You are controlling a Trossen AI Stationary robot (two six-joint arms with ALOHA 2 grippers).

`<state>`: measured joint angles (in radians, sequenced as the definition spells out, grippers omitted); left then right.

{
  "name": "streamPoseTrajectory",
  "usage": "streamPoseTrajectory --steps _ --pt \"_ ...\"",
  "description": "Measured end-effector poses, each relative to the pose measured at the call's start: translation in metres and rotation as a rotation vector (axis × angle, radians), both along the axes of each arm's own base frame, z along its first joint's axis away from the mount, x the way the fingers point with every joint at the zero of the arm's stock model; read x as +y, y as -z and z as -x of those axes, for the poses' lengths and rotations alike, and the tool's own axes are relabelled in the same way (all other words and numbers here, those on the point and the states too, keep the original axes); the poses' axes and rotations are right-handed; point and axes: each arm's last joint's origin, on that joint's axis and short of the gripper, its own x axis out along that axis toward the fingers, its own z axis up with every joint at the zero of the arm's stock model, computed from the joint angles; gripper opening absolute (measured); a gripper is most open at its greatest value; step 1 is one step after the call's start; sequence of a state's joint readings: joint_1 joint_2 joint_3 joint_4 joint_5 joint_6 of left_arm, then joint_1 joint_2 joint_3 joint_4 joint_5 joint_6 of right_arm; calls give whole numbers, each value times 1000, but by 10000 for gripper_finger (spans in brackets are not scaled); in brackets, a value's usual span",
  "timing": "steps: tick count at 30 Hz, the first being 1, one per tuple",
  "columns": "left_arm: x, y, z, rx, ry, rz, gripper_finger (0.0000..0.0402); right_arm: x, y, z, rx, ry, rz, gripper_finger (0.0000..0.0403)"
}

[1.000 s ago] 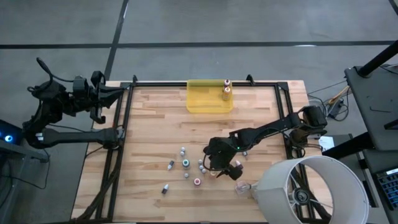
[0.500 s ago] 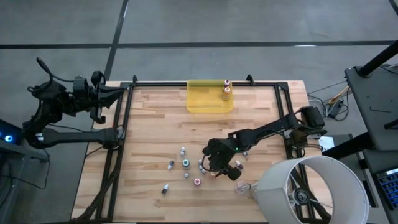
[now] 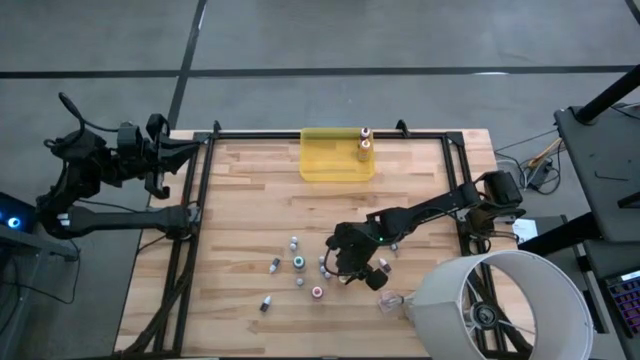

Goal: Pick & Place food coloring
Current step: Put the large yellow food coloring bottle into the yellow bin

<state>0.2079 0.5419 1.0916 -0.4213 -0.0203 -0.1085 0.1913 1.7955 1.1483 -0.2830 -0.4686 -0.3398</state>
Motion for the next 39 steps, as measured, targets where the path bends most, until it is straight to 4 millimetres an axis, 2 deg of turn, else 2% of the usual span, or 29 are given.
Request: streamPoseTrajectory --steps 4,11,16,22,28,39 --pt "0 0 0 0 0 0 0 0 -9 -1 -11 19 -16 119" --pt "0 0 0 0 0 0 0 -9 -39 -10 -77 139 -19 117" --pt "0 0 0 0 0 0 0 -28 -61 -21 -100 281 -61 116" --pt "0 0 0 0 0 0 0 -62 -80 -31 -124 514 -62 116" --pt "0 0 0 0 0 0 0 -102 -81 -31 -96 704 -72 115" --pt "0 0 0 0 0 0 0 -165 -66 -14 -15 834 -6 114"
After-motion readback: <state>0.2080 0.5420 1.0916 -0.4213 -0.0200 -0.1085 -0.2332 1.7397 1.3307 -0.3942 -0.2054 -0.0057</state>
